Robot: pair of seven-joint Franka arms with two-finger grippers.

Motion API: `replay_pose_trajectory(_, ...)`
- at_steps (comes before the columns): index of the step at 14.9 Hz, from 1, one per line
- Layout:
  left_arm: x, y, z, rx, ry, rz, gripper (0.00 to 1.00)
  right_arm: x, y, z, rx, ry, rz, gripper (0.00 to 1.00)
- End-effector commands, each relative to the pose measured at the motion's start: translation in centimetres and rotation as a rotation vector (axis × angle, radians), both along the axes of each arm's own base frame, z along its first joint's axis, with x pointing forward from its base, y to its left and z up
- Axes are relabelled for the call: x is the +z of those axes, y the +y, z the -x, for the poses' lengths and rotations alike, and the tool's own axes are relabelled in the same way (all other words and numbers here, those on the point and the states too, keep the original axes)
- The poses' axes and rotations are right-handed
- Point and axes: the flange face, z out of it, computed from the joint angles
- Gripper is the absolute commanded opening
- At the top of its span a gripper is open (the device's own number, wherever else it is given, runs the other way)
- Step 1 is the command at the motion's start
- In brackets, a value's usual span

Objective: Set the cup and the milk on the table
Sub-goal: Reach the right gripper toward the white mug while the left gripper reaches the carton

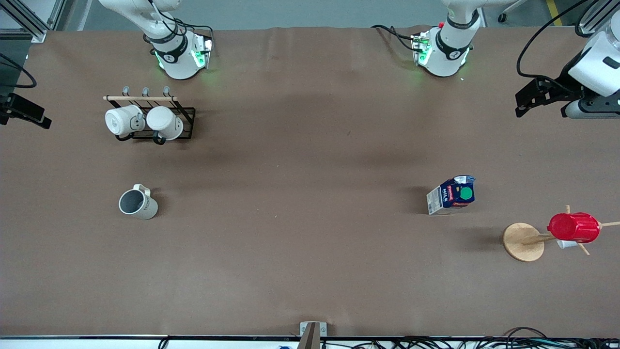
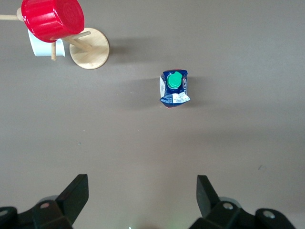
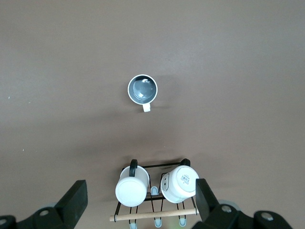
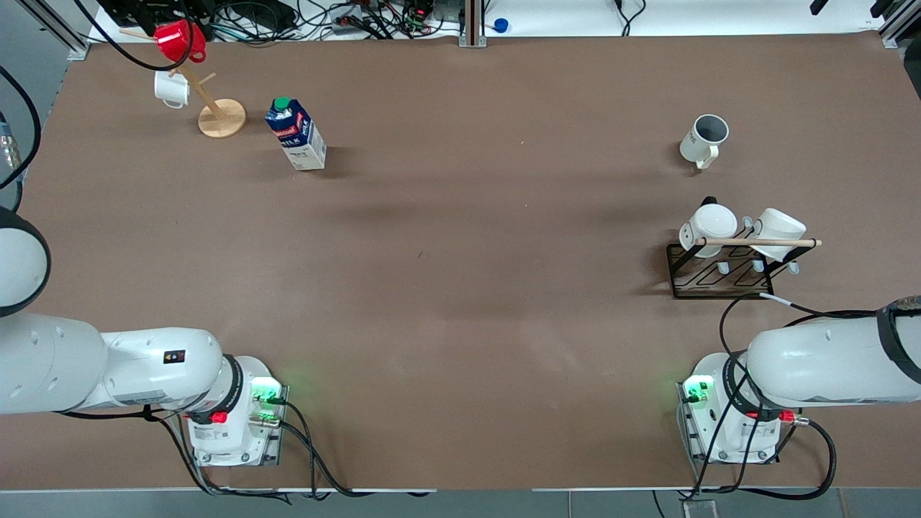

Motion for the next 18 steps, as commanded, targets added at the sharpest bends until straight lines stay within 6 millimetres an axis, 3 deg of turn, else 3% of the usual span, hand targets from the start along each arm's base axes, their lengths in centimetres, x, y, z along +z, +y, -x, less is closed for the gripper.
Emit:
replay_pose_trajectory(1, 0.6, 0.0, 0.0, -0.001, 0.000, 0.019, 1.00, 0.3, -0.2, 0.7, 0.007, -0.003, -0.015, 1.00)
replay_pose_trajectory(5, -0.7, 0.0, -1.2, 0.008, 0.022, 0.046, 1.00, 0.3, -0.3, 0.6, 0.007, -0.003, -0.015, 1.00)
replay_pose_trajectory(7, -3.4, -0.2, -3.6, 0.002, 0.019, 0.044, 1.00, -0.4, -0.5, 0.4, 0.004, 0.005, -0.015, 1.00)
replay_pose_trajectory(8, -5.0, -0.2, -4.6, 0.008, 0.013, 0.049, 1.00, -1.6, -0.6, -0.2, 0.005, 0.024, -0.016, 1.00)
replay_pose_trajectory(13, -14.1, -0.9, -6.8, 0.108, 0.006, 0.061, 1.00, -11.6, -2.4, -4.5, 0.073, 0.057, -0.014, 1.00)
replay_pose_trajectory(18, -22.3, -1.4, -8.5, 0.195, 0.004, 0.080, 1.00, -24.4, -2.5, -4.5, 0.113, -0.018, 0.005, 1.00)
